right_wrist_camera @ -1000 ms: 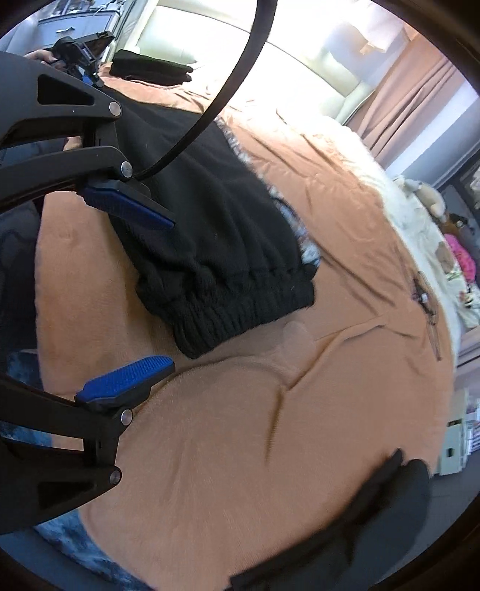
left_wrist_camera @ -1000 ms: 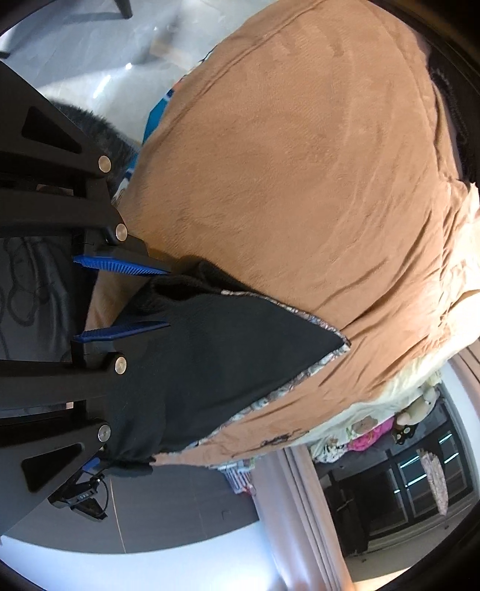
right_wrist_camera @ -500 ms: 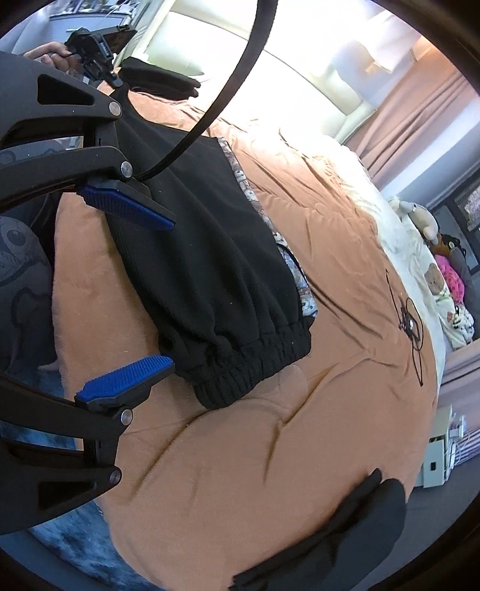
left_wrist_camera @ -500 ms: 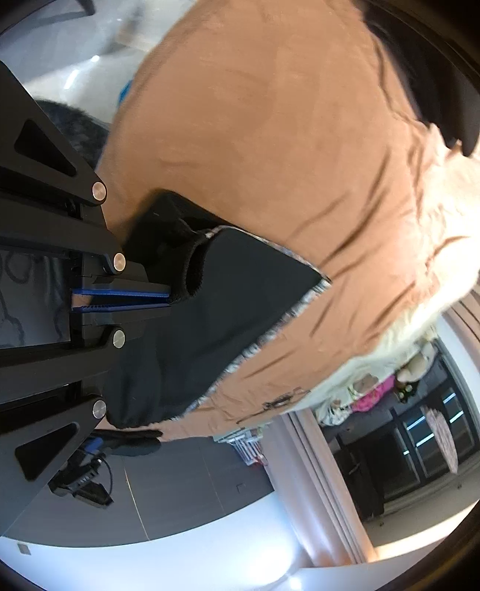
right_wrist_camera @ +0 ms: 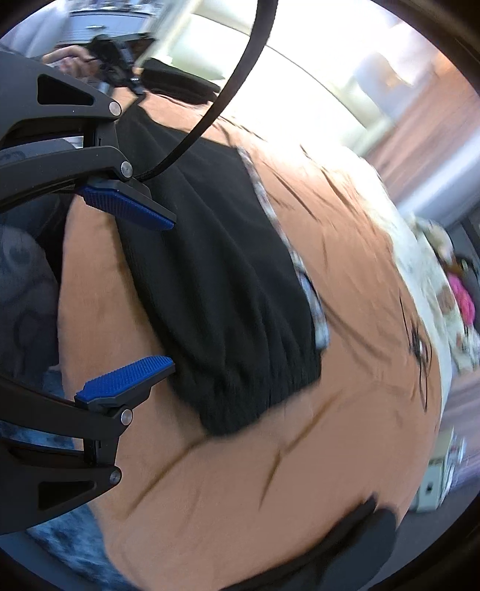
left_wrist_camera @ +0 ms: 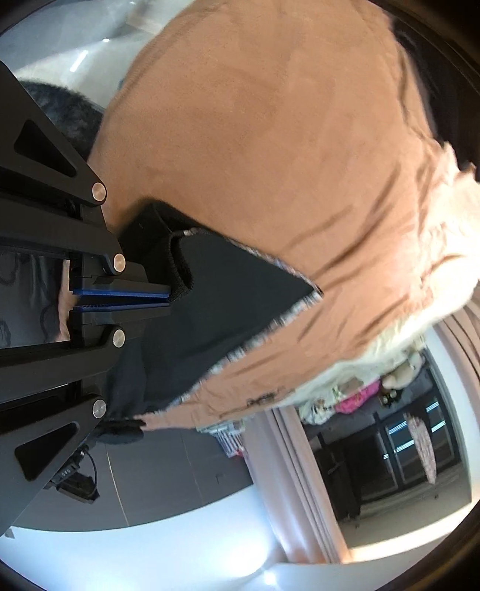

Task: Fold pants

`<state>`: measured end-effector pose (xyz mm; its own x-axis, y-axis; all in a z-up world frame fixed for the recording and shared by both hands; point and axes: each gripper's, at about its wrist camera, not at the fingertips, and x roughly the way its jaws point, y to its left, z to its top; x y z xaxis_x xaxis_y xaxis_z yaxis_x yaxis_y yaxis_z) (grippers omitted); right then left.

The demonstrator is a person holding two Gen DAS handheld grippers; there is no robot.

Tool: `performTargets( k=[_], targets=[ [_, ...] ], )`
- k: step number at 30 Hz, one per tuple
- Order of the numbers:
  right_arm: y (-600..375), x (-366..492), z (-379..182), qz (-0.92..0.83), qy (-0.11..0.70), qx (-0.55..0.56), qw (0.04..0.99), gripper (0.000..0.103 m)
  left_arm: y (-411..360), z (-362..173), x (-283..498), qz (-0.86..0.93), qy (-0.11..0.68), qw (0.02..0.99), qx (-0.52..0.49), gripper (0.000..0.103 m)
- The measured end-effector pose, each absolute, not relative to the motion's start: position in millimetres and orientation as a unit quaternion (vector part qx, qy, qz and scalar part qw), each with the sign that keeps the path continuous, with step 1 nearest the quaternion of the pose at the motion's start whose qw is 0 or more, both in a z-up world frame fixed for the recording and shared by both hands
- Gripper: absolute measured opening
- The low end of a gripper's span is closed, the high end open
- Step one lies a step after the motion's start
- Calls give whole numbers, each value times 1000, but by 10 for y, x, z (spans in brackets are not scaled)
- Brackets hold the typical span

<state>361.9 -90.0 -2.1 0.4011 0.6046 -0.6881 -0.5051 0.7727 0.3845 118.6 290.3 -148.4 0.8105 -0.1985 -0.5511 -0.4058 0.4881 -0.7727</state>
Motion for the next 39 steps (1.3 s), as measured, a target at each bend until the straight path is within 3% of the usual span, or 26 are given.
performTargets(
  k=[9,14,35,36,37,38,39],
  targets=[
    [51,3302,-11,421,444,-8,791,70,2964,-1301,1348,50,292,820,-490,3],
    [622,3104,-12,461,438,-71,769,82,3000,-1337,1393,44,292,817,-496,3],
    [2220,2980,-295,546,426,-204,692,82,3038,-1387,1415,21,278,800,-532,3],
    [2254,2978,-311,545,423,-206,694,80,3036,-1383,1415,19,277,800,-533,3],
    [2288,2990,-341,545,420,-210,695,63,3033,-1378,1416,17,276,800,-533,3],
    [2327,3005,-366,546,424,-209,691,37,3026,-1374,1418,17,277,799,-533,3],
    [2347,3030,-395,548,431,-206,687,25,3023,-1378,1419,17,278,798,-534,3]
  ],
)
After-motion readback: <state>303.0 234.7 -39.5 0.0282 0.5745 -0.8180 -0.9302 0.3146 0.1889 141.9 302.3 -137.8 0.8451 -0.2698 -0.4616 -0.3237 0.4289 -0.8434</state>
